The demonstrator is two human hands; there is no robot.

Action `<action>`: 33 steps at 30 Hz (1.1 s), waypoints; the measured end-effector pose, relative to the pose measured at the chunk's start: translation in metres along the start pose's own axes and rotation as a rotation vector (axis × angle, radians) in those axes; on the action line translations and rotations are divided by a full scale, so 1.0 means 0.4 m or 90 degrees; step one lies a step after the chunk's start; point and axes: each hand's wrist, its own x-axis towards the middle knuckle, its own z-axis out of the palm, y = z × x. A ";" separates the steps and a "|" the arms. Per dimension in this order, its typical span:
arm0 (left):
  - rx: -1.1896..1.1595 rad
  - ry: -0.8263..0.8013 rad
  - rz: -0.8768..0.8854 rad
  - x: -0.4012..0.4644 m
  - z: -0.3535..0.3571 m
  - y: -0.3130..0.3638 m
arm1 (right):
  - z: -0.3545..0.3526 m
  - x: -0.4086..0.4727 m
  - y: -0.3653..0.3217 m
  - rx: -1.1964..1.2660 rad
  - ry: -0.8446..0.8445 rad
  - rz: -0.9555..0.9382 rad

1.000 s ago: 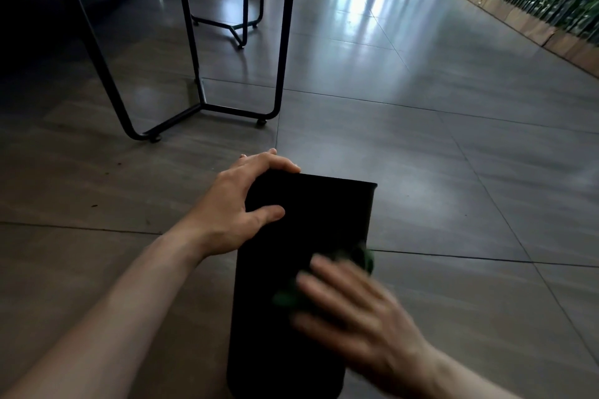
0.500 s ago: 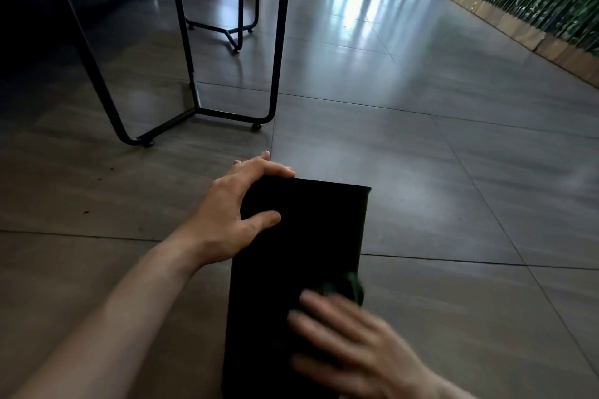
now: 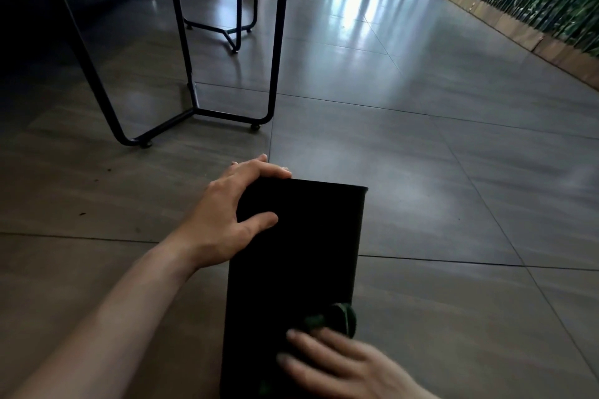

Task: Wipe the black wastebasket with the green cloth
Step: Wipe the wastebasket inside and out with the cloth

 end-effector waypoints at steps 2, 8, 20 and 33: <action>0.008 0.010 -0.002 0.001 -0.001 0.000 | -0.016 0.029 0.070 0.139 0.050 0.098; 0.021 0.012 -0.008 -0.002 -0.008 0.011 | -0.034 0.156 0.229 0.233 0.180 0.527; 0.010 0.008 0.005 0.001 -0.006 0.017 | -0.040 0.126 0.174 0.217 0.136 0.384; 0.009 0.007 0.004 -0.005 -0.004 0.008 | -0.013 0.055 0.064 0.159 0.054 0.103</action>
